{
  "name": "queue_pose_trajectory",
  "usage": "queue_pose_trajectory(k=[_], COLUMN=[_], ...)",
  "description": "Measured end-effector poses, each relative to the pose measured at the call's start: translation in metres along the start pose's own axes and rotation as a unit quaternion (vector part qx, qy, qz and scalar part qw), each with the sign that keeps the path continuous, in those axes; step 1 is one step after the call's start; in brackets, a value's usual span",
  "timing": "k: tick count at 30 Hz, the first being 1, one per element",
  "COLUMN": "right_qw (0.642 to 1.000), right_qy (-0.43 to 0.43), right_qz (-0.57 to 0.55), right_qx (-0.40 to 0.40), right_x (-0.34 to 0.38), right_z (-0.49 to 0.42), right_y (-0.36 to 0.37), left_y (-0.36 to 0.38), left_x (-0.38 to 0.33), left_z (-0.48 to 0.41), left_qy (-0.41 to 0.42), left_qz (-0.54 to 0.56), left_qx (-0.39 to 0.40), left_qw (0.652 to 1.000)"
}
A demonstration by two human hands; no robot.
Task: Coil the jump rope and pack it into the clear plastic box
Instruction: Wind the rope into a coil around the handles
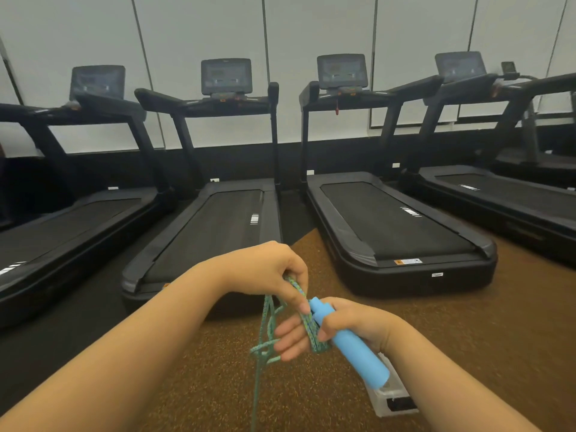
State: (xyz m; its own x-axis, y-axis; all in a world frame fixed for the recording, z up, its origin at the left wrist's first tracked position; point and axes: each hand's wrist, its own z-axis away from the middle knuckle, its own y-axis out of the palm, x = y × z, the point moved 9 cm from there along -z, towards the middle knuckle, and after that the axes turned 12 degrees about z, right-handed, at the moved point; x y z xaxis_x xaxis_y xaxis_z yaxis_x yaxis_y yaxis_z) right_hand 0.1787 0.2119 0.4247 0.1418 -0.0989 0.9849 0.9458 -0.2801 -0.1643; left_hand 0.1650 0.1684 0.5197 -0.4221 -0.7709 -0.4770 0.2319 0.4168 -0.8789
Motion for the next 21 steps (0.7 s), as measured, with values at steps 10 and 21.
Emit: queue_pose_trajectory(k=[10,21], right_qw=[0.985,0.96], right_qy=[-0.118,-0.205], right_qz=[-0.102,-0.155], right_qx=[0.072,-0.11], right_x=[0.027,0.048], right_z=[0.003,-0.001], right_y=[0.014,-0.029], left_y=[0.0,0.052], left_x=[0.041,0.059], left_z=[-0.009,-0.027], left_qy=[-0.003,-0.032], left_qz=[0.224,0.346], left_qx=[-0.058,-0.126], left_qw=[0.973,0.929])
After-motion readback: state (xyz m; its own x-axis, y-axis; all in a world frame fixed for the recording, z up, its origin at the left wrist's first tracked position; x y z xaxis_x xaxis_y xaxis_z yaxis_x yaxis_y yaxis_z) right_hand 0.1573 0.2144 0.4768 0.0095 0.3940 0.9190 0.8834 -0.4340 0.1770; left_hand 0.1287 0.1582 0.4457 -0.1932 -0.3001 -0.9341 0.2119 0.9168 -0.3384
